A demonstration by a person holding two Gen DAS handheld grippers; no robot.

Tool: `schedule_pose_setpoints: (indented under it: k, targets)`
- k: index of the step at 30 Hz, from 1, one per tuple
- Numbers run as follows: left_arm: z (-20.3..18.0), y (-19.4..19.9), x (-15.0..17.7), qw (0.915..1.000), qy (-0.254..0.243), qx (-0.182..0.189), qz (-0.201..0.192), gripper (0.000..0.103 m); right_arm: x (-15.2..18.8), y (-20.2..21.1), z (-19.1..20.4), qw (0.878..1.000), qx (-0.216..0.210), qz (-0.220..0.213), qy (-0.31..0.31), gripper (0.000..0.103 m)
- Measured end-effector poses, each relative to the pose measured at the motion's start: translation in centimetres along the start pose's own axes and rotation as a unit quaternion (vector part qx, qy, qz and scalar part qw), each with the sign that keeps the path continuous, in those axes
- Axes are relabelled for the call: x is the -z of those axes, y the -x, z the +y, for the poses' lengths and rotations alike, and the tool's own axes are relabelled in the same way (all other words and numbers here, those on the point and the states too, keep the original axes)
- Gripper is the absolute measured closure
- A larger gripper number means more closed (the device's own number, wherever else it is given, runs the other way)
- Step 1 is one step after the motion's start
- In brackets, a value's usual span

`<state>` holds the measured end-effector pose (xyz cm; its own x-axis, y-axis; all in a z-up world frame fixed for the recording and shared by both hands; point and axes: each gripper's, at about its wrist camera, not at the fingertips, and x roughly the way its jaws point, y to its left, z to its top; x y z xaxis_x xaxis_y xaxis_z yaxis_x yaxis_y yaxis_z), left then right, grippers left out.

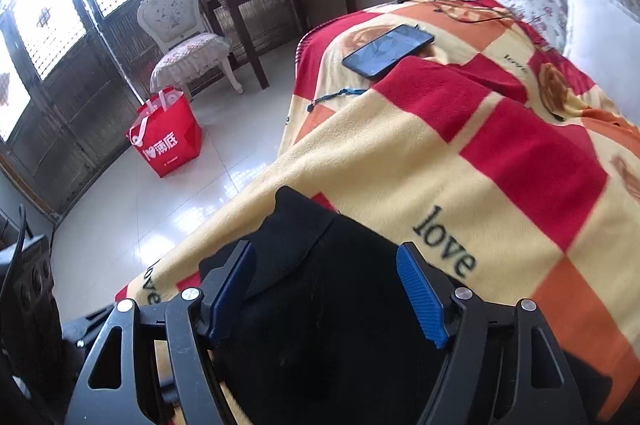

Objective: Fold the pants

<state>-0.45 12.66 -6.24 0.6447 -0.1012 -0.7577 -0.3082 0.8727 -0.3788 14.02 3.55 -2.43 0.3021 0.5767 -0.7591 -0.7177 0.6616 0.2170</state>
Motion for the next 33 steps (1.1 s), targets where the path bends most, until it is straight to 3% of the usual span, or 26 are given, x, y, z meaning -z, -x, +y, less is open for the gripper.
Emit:
schedule_pose_setpoints:
  k: [8, 11, 12, 13, 14, 16, 20, 24, 28, 30, 31, 32, 33]
  targets:
    - [-0.8, -1.0, -0.8, 1.0, -0.001, -0.001, -0.008, 0.018, -0.8, -4.2, -1.0, 0.999, -0.027, 0.022, -0.005, 0.031]
    - [-0.7, -1.2, -1.1, 0.9998, 0.008, 0.012, -0.016, 0.018, -0.4, -4.9, -1.8, 0.999, -0.026, 0.014, -0.022, 0.055]
    - [-0.6, -1.2, -1.2, 0.9995, 0.014, 0.024, -0.017, 0.022, -0.3, -4.7, -2.1, 0.999, -0.031, 0.009, -0.031, 0.062]
    - [-0.4, -1.1, -1.3, 0.9988, 0.023, 0.038, -0.019, 0.04, -0.2, -4.4, -2.4, 0.998, -0.042, 0.004, -0.04, 0.066]
    - [-0.4, -1.0, -1.4, 0.9987, 0.024, 0.039, -0.022, 0.059, -0.3, -3.9, -2.6, 0.998, -0.053, -0.003, -0.044, 0.077]
    - [-0.6, -0.5, -1.9, 0.9983, 0.014, 0.047, -0.032, 0.082, -0.2, -2.6, -2.8, 0.996, -0.071, -0.019, -0.051, 0.081]
    - [-2.3, 2.3, -2.3, 0.9934, -0.02, 0.095, -0.062, 0.086, 0.1, 1.5, -3.2, 0.991, -0.098, -0.064, -0.069, 0.086]
    - [-6.3, 4.8, -1.2, 0.9829, -0.09, 0.138, -0.082, 0.087, 1.3, 6.7, -4.3, 0.985, -0.105, -0.107, -0.085, 0.086]
    - [-10.1, 5.0, 0.9, 0.9716, -0.151, 0.169, -0.068, 0.089, 4.4, 12.2, -6.9, 0.976, -0.093, -0.152, -0.126, 0.086]
    - [-11.5, 3.8, 2.1, 0.9689, -0.17, 0.17, -0.056, 0.09, 6.8, 14.6, -8.8, 0.967, -0.078, -0.176, -0.169, 0.075]
    - [-11.8, 3.0, 2.4, 0.9686, -0.173, 0.172, -0.048, 0.09, 8.0, 15.4, -9.6, 0.961, -0.075, -0.184, -0.192, 0.067]
    - [-12.0, 2.6, 2.7, 0.9687, -0.176, 0.17, -0.042, 0.09, 8.9, 15.8, -10.5, 0.955, -0.084, -0.189, -0.211, 0.05]
    - [-12.2, 1.8, 3.1, 0.9695, -0.179, 0.163, -0.033, 0.09, 9.7, 15.9, -10.9, 0.951, -0.097, -0.189, -0.222, 0.045]
